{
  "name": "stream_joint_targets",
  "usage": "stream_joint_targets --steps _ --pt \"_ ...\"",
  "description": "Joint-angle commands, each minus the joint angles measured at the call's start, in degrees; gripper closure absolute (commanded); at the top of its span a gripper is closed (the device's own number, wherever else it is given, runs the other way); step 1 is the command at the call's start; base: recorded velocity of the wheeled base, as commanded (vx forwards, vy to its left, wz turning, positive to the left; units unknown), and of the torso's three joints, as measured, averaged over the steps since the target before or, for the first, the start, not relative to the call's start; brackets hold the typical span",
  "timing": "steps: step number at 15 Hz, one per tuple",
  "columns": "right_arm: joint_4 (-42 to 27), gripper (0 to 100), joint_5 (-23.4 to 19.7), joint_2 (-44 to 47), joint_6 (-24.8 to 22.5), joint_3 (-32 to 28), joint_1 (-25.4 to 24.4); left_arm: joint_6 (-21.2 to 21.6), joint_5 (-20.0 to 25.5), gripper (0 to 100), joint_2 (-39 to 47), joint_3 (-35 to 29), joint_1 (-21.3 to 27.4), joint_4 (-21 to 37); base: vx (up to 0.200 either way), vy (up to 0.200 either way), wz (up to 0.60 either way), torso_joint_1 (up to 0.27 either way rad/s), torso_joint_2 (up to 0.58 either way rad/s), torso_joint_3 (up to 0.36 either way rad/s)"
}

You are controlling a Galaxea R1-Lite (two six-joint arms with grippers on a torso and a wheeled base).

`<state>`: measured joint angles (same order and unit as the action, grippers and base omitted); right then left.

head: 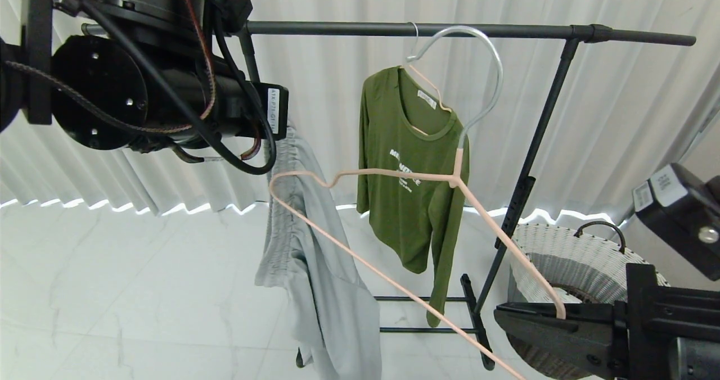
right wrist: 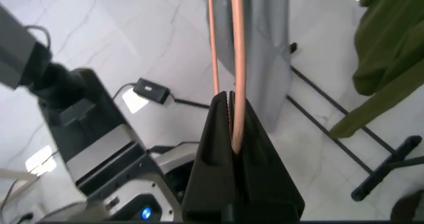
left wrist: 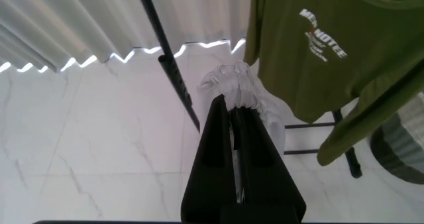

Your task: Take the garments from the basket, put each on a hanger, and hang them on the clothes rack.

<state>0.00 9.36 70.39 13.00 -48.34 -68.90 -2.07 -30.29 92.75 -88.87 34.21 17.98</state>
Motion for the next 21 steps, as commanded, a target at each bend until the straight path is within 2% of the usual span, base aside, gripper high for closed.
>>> stream_joint_targets --steps 1,4,6,10,14,21 --pt "0.1 100 0.9 1.3 0.0 0.1 0.0 0.1 -0.6 100 0.3 0.1 -0.4 0.0 0.000 0.000 0.00 0.000 0.00 0.000" --pt "0.2 100 1.8 1.5 0.5 0.0 -0.1 0.2 -0.9 100 0.8 0.0 -0.7 -0.1 0.000 0.000 0.00 0.000 0.00 0.000" --pt "1.0 100 1.7 1.8 1.6 0.0 -2.2 0.2 -0.9 100 1.6 -1.0 -0.6 -0.1 0.000 0.000 0.00 0.000 0.00 0.000" --pt "6.0 100 1.8 6.4 2.6 -0.1 -3.3 0.1 -0.9 100 2.8 -3.0 -0.6 -0.1 0.000 0.000 0.00 0.000 0.00 0.000" --pt "7.9 100 6.1 11.1 2.6 -0.1 -1.1 0.1 -1.6 100 2.8 -2.7 -1.2 -0.1 0.000 0.000 0.00 0.000 0.00 0.000" --pt "5.4 100 6.5 6.3 2.3 0.3 4.5 0.9 -3.3 100 3.5 -1.5 -1.4 0.0 0.000 0.000 0.00 0.000 0.00 0.000"
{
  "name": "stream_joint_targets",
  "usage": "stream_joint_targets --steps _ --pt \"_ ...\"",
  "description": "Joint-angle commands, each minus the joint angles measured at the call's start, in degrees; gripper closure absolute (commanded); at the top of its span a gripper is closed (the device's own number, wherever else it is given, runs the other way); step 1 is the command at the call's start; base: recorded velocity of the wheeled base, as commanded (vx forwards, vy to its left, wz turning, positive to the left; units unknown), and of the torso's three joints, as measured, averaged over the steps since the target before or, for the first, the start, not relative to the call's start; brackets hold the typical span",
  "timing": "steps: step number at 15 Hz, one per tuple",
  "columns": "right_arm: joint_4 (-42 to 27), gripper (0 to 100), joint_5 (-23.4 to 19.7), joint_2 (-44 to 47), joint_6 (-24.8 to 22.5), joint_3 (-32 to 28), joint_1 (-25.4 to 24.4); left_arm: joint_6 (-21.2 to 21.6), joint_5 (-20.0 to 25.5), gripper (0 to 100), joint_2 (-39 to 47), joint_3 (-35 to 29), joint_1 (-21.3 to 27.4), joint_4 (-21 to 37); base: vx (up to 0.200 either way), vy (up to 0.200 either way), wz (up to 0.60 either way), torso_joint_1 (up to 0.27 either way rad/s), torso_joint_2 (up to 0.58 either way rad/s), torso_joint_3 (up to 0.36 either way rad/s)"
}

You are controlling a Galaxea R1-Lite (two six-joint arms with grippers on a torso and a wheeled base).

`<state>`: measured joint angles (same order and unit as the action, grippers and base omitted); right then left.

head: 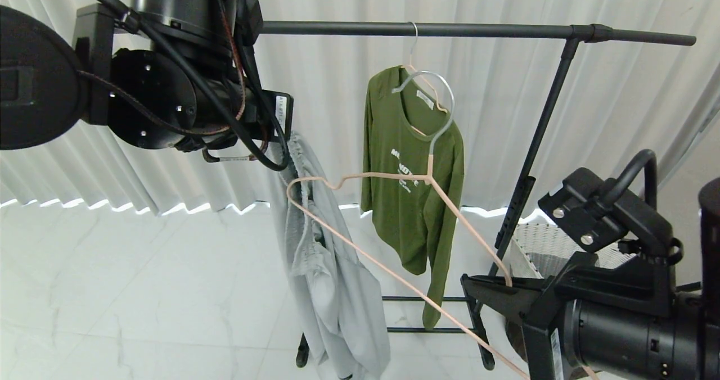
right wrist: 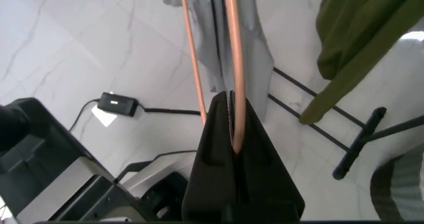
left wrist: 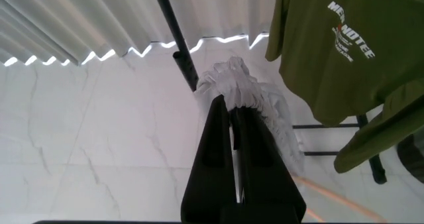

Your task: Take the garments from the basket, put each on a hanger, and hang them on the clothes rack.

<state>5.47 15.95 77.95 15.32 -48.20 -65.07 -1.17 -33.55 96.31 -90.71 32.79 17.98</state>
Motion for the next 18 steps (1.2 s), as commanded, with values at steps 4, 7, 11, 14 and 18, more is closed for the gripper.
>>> stream_joint_targets --steps 4,7,11,14,18 --pt "0.2 100 0.1 -0.9 0.0 0.7 1.9 0.2 -1.2 100 -0.3 1.9 0.0 0.0 0.000 0.000 0.00 0.000 0.00 0.000" --pt "0.7 100 0.1 -1.0 -0.1 0.5 2.8 0.1 -2.8 100 -0.9 4.8 0.4 0.0 0.000 0.000 0.00 0.000 0.00 0.000" --pt "3.0 100 -0.1 0.1 0.1 0.7 2.0 -0.1 -2.8 100 -1.1 5.2 1.4 0.0 0.000 0.000 0.00 0.000 0.00 0.000" --pt "7.6 100 -0.2 3.1 0.4 0.7 -0.7 -0.2 -2.8 100 -1.1 4.9 1.4 0.0 0.000 0.000 0.00 0.000 0.00 0.000" --pt "11.3 100 0.0 6.1 0.5 0.7 -1.2 -0.4 -2.8 100 -2.1 5.4 1.8 0.1 0.000 0.000 0.00 0.000 0.00 0.000"
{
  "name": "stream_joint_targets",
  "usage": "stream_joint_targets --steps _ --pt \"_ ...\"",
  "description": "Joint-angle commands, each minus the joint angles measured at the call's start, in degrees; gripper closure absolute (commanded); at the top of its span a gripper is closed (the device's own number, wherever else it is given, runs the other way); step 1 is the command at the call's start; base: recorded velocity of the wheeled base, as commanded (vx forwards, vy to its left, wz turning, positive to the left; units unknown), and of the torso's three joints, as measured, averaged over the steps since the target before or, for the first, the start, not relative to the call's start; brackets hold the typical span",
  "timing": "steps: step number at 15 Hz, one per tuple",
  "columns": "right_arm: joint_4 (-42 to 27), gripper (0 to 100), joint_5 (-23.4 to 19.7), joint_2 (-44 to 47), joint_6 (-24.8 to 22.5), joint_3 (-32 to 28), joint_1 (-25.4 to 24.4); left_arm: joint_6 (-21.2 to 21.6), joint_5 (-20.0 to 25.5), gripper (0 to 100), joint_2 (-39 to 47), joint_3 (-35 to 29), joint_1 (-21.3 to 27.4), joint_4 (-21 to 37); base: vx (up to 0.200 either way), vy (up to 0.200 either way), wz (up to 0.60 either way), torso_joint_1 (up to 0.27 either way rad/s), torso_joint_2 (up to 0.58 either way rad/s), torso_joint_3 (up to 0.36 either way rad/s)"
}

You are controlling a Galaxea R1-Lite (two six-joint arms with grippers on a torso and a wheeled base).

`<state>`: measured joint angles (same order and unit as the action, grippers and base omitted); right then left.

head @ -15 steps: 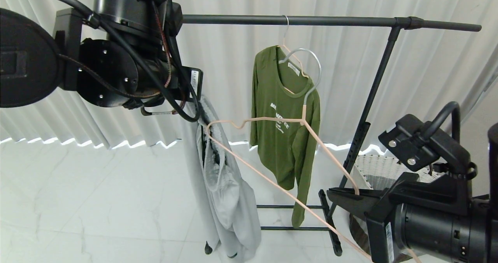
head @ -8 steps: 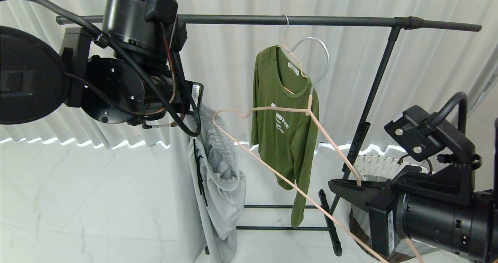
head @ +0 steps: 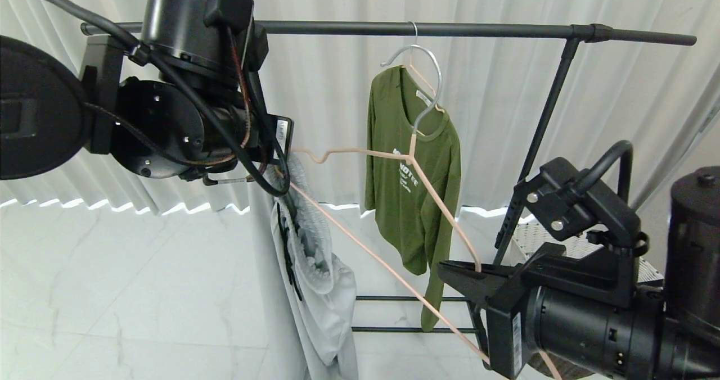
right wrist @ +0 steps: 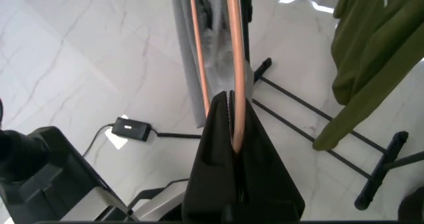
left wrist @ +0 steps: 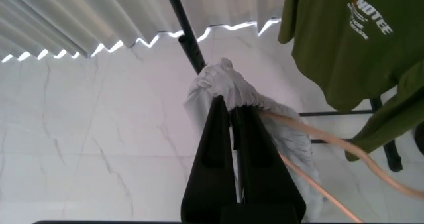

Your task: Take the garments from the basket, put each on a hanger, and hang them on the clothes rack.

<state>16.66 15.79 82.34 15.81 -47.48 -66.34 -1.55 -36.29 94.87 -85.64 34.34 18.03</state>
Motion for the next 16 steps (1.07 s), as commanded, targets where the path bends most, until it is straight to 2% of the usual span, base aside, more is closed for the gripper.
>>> stream_joint_targets --steps 1,6,8,11,13,16 --pt "1.5 100 0.1 2.2 0.3 0.0 0.5 0.0 0.0 100 -1.2 0.8 0.6 0.2 0.000 0.000 0.00 0.000 0.00 0.000" --pt "7.0 100 1.9 5.6 0.2 -0.1 1.0 0.0 -0.1 100 -3.1 2.9 0.6 0.4 0.000 0.000 0.00 0.000 0.00 0.000" --pt "9.6 100 2.9 6.7 0.0 0.1 0.8 0.0 -0.1 100 -3.2 2.8 2.2 0.3 0.000 0.000 0.00 0.000 0.00 0.000" --pt "10.1 100 2.9 7.8 -0.2 0.2 -0.2 -0.1 -0.1 100 -3.3 2.3 3.0 0.3 0.000 0.000 0.00 0.000 0.00 0.000" --pt "12.1 100 2.9 9.2 -0.3 0.3 -0.4 -0.2 0.1 100 -4.4 2.2 4.9 0.3 0.000 0.000 0.00 0.000 0.00 0.000" --pt "15.4 100 2.7 11.8 -0.3 0.1 -0.9 -2.9 1.4 100 -6.9 2.3 11.6 0.3 0.000 0.000 0.00 0.000 0.00 0.000"
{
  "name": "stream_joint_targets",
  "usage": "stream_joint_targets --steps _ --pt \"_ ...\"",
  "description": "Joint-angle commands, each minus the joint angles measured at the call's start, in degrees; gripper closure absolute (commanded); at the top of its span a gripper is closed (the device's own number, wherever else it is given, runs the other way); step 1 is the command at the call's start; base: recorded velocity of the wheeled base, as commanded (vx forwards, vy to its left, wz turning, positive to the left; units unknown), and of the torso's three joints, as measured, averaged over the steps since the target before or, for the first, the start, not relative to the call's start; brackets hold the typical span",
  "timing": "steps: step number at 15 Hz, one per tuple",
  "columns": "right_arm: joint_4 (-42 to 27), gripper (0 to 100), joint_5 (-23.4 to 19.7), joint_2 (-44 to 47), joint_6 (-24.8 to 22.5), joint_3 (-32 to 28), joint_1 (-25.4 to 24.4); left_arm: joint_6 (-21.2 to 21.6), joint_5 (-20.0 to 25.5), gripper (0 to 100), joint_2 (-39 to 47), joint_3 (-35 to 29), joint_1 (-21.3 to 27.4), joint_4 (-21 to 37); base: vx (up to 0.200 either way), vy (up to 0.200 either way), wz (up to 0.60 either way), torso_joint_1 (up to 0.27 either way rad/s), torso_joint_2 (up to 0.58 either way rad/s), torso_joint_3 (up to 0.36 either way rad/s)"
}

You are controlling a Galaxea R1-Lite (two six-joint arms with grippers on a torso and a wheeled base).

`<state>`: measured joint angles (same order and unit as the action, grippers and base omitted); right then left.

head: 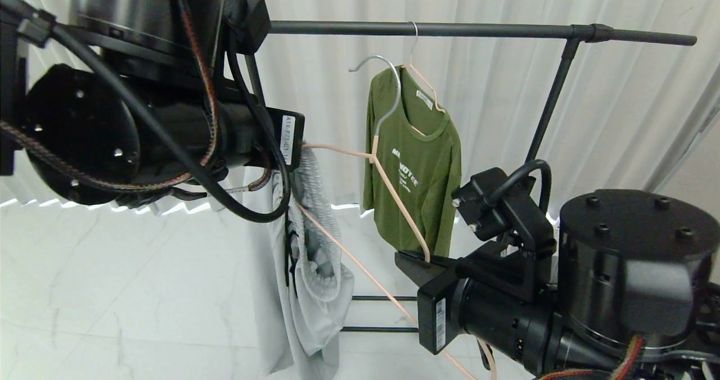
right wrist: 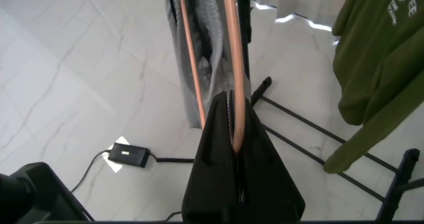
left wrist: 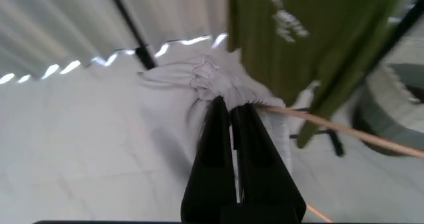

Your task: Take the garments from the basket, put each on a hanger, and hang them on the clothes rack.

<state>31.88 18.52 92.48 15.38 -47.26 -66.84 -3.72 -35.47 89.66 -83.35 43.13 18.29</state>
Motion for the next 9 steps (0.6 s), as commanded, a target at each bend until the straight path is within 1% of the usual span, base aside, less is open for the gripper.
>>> stream_joint_targets --steps 1,3,5,7,9 --pt "0.6 100 -0.1 2.1 0.0 -0.1 -0.6 -1.1 1.6 100 -2.2 -0.1 4.2 0.0 0.000 0.000 0.00 0.000 0.00 0.000" --pt "1.4 100 0.0 2.8 0.1 -0.2 -0.6 -1.3 3.4 100 -3.4 -0.1 6.4 0.0 0.000 0.000 0.00 0.000 0.00 0.000" --pt "2.1 100 0.2 2.8 0.1 -0.1 -0.6 -1.3 5.2 100 -4.4 -0.1 7.4 -0.1 0.000 0.000 0.00 0.000 0.00 0.000" --pt "3.4 100 0.3 2.5 -0.3 0.1 -0.6 -1.3 6.4 100 -5.3 0.2 7.6 0.0 0.000 0.000 0.00 0.000 0.00 0.000" --pt "6.0 100 0.7 2.1 -1.8 0.9 -0.6 -1.3 6.5 100 -5.6 0.2 7.6 0.0 0.000 0.000 0.00 0.000 0.00 0.000"
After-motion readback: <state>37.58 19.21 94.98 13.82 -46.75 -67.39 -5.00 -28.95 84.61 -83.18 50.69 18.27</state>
